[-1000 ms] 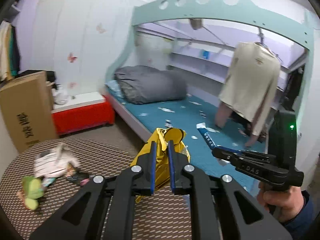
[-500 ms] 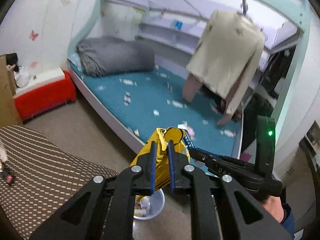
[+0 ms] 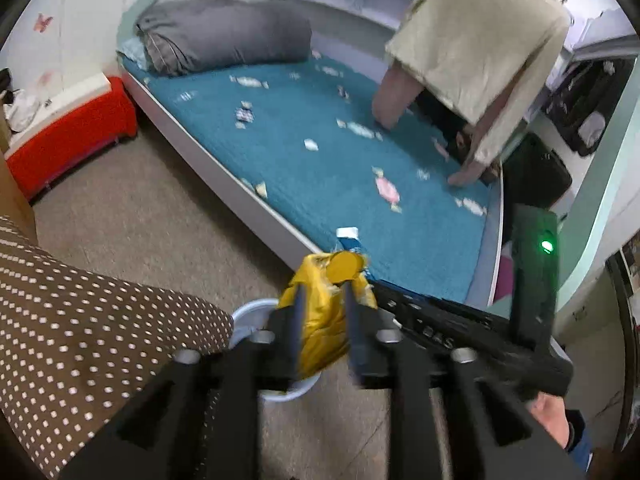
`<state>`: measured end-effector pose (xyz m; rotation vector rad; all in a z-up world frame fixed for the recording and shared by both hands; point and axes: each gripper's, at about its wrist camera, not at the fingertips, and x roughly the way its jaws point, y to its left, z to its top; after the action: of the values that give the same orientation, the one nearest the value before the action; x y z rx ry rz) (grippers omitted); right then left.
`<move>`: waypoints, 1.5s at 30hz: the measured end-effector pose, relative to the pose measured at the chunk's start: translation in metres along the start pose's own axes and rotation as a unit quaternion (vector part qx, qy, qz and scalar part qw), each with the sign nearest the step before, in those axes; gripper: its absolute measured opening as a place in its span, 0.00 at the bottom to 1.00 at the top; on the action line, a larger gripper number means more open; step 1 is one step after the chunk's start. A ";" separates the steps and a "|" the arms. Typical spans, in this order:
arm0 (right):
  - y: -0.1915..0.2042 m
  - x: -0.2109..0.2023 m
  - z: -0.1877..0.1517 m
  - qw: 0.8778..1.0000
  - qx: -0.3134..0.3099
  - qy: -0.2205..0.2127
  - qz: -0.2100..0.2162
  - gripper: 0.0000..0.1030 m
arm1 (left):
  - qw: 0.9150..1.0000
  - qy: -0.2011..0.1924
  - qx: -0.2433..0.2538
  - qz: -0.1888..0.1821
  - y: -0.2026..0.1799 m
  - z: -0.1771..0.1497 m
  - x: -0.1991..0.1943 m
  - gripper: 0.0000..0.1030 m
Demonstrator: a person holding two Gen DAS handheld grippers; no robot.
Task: Collect trash
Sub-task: 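Open the left tool over the bin while the right tool releases the tube, then move both empty tools back over the table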
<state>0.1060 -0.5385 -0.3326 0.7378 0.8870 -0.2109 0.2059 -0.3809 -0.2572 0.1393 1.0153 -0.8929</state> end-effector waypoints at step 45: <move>0.242 -0.086 -0.035 0.981 -0.164 -0.096 0.038 0.94 | 0.959 -0.201 -0.023 0.199 0.090 -0.067 -0.236 0.91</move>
<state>0.1406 -0.3473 -0.1609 0.4355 0.6866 -0.0628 0.1719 -0.1523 -0.1350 0.1120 0.5969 -0.4998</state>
